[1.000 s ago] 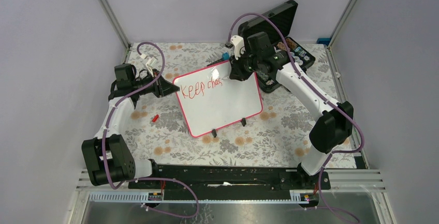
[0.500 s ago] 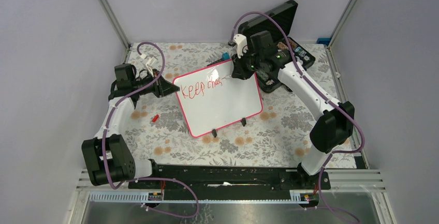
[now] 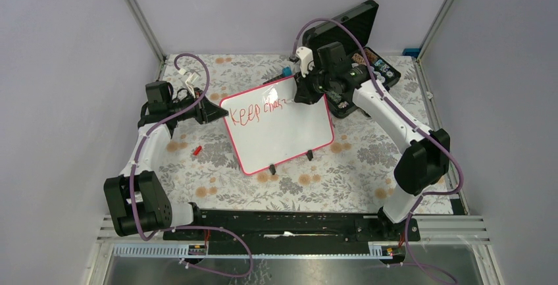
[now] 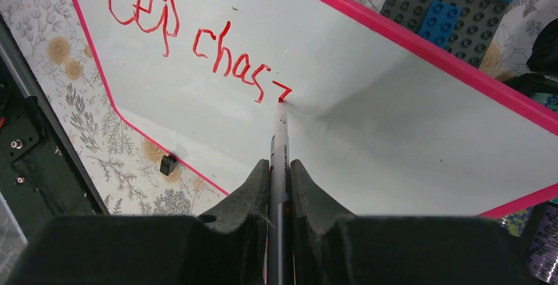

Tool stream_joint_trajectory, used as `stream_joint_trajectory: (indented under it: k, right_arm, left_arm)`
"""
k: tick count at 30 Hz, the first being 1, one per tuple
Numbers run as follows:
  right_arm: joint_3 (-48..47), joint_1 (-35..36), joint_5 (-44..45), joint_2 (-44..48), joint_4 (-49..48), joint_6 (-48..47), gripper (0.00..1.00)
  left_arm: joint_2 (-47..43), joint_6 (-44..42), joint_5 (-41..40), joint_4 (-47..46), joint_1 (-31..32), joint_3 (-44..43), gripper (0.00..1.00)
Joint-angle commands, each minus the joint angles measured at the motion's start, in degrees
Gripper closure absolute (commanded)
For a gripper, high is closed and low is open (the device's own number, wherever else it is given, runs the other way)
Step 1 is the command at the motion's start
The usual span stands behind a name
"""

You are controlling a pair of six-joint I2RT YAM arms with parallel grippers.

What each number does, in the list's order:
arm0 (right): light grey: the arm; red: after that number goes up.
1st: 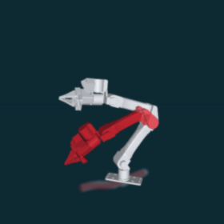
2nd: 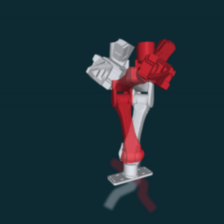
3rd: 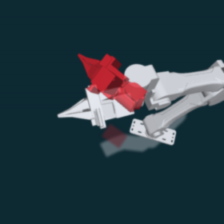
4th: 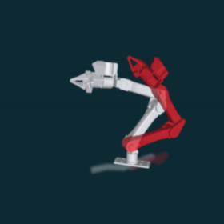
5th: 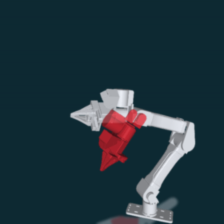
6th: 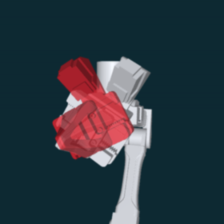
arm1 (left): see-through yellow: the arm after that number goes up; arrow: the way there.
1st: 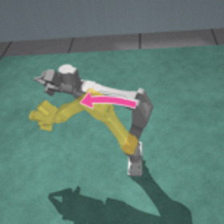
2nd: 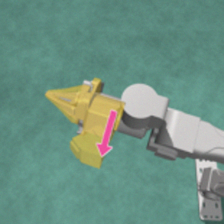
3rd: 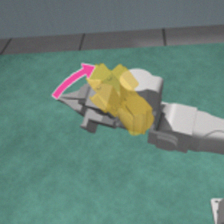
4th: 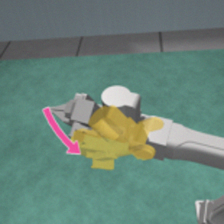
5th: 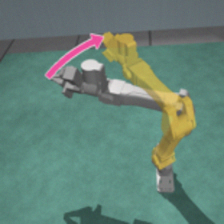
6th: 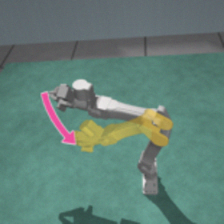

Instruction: Write a sentence on the whiteboard

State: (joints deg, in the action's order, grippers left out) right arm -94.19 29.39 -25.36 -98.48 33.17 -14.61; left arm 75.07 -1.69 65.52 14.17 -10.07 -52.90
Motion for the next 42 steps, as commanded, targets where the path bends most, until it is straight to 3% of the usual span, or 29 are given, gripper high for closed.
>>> stream_joint_trajectory:
  k: [1, 42]
  right_arm:
    - [1.29, 0.56, -0.11, 2.16, -0.50, -1.19, 1.00]
    - [-4.34, -0.38, 0.84, 2.34, 1.01, -1.52, 1.00]
  left_arm:
    - [-0.45, -3.67, -0.04, -1.62, 1.03, -1.04, 1.00]
    - [-0.54, -3.76, 0.23, -1.69, 1.15, -0.96, 1.00]
